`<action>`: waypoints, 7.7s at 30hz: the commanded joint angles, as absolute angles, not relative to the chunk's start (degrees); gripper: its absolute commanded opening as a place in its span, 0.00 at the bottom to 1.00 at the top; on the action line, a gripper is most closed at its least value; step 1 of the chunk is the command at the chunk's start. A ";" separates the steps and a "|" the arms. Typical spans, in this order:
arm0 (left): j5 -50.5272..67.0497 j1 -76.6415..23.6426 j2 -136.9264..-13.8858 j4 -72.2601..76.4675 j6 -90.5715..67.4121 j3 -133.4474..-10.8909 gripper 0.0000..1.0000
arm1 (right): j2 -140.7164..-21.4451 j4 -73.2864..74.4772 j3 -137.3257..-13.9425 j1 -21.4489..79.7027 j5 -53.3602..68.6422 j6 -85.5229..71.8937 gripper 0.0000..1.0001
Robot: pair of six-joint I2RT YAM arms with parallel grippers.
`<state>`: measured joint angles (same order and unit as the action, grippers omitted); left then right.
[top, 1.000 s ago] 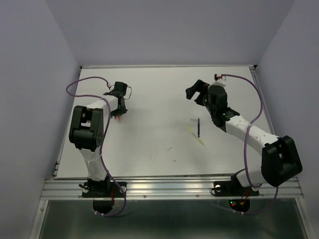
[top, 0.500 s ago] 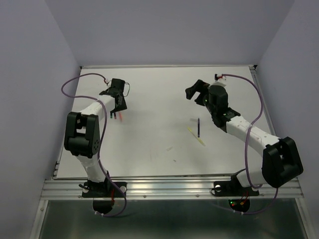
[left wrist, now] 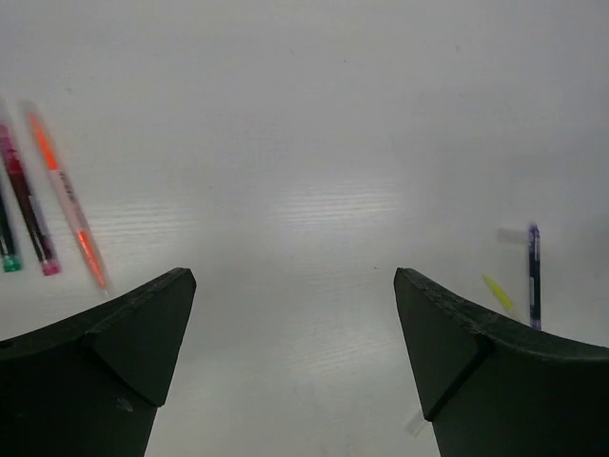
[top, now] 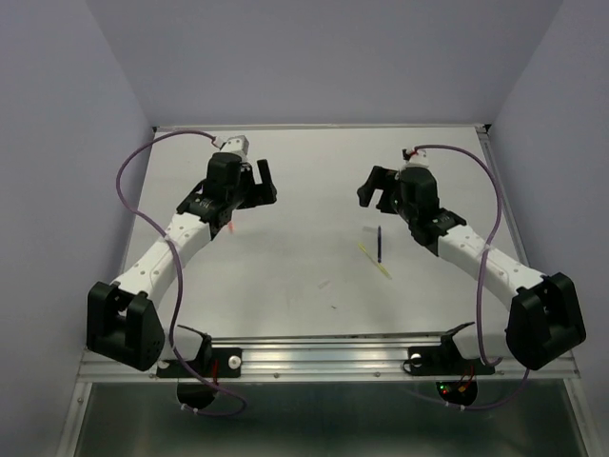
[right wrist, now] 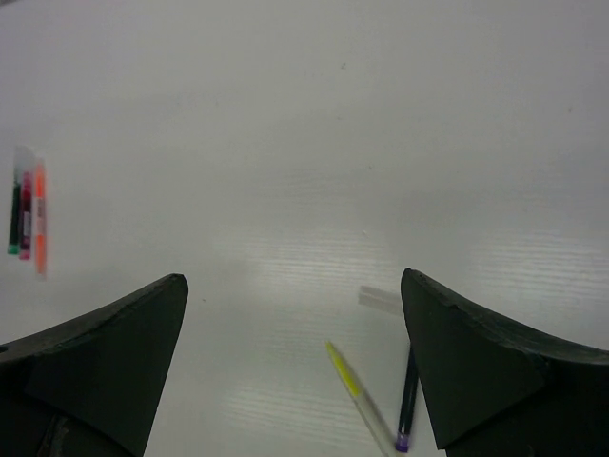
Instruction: Insert the pens into the pen caps
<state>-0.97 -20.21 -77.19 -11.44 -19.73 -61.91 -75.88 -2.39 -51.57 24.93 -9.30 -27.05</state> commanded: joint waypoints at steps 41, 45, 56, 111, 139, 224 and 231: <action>11.08 -27.68 -61.52 1.85 -25.93 -43.33 0.99 | -86.82 20.13 -43.06 41.74 -15.81 -28.48 0.55; 11.07 -27.69 -61.35 1.85 -26.19 -42.98 0.99 | -89.29 19.08 -43.59 42.28 -18.81 -28.57 0.46; 11.95 -27.86 -61.17 2.11 -27.07 -41.05 0.99 | -90.88 15.64 -43.86 43.42 -10.81 -23.20 0.18; -11.67 -62.14 -97.82 -13.35 -13.79 -57.21 0.00 | -60.65 21.45 -45.70 32.70 -19.95 -21.80 0.01; -7.74 -38.32 -78.76 7.90 -38.14 -65.23 0.00 | -60.99 -1.99 -42.10 32.70 33.22 -13.62 0.01; 0.78 -38.67 -73.47 28.03 -40.78 -49.40 0.00 | -74.53 -33.92 -48.69 32.70 16.00 -33.66 0.01; 4.30 -38.76 -73.30 30.93 -39.82 -47.47 0.00 | -75.58 -37.61 -50.01 32.70 12.75 -33.93 0.01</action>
<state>-3.14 -37.47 -73.58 31.35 -41.15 -50.06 -75.46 -24.01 -46.65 33.21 21.08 -32.82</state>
